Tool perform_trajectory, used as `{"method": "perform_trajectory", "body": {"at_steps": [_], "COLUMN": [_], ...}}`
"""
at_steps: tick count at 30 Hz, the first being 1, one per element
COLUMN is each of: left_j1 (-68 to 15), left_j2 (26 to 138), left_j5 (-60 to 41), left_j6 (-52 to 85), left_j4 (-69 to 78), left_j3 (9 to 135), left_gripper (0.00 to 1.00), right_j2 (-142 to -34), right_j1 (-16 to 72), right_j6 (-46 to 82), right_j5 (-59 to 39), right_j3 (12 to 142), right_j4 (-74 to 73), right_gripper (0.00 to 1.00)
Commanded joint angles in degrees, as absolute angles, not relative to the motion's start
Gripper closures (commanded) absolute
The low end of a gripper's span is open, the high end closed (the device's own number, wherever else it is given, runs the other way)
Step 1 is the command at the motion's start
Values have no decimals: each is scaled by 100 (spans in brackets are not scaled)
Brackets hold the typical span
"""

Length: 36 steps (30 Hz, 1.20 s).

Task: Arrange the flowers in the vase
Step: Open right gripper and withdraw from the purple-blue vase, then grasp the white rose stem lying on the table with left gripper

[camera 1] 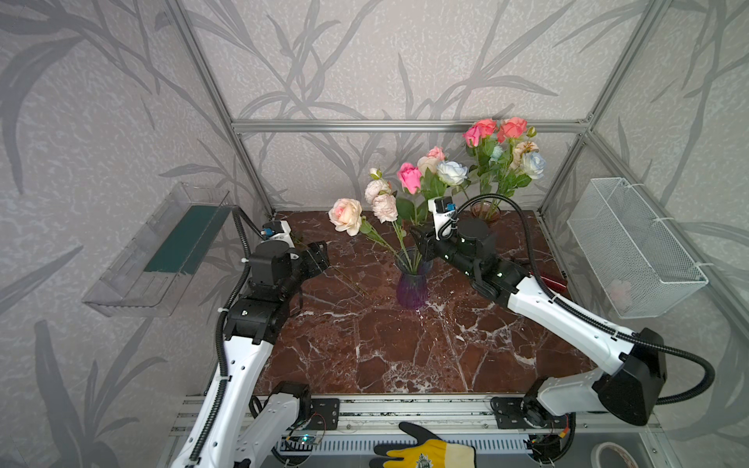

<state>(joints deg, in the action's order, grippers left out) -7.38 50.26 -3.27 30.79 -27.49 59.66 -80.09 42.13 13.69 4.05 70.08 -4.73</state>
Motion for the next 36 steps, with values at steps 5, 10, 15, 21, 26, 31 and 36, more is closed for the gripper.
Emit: {"method": "perform_trajectory", "body": {"at_steps": [5,10,15,21,26,31,36], "left_j1": [-709,-628,-272,-40,66,102,155], "left_j2": [5141,5802,6736,8149,9467,10464,11340], "left_j5": [-74,270,442,722,867,1258,1128], "left_j6": [3147,3300,3784,4149,4492,4639,4695], "left_j4": [-2521,-2660,-2798,-2954,-3147,-3315,-3452], "left_j3": [5836,5942,6222,6973,7799,8487,9094], "left_gripper": [26,26,28,32,36,38,42], "right_j2": [-7586,-7045,-6196,-5170,-4679,-4372,-4196], "right_j1": [4258,4424,4522,4526,4518,4518,4509], "right_j6": [1428,1354,1444,1610,1658,1697,1790], "right_j5": [983,1213,1261,1342,1492,1396,1348], "right_j3": [6760,6638,6337,5707,5341,5232,5018], "right_j4": [-450,-222,15,322,615,906,1001], "right_gripper": [57,54,54,54,53,52,52]}}
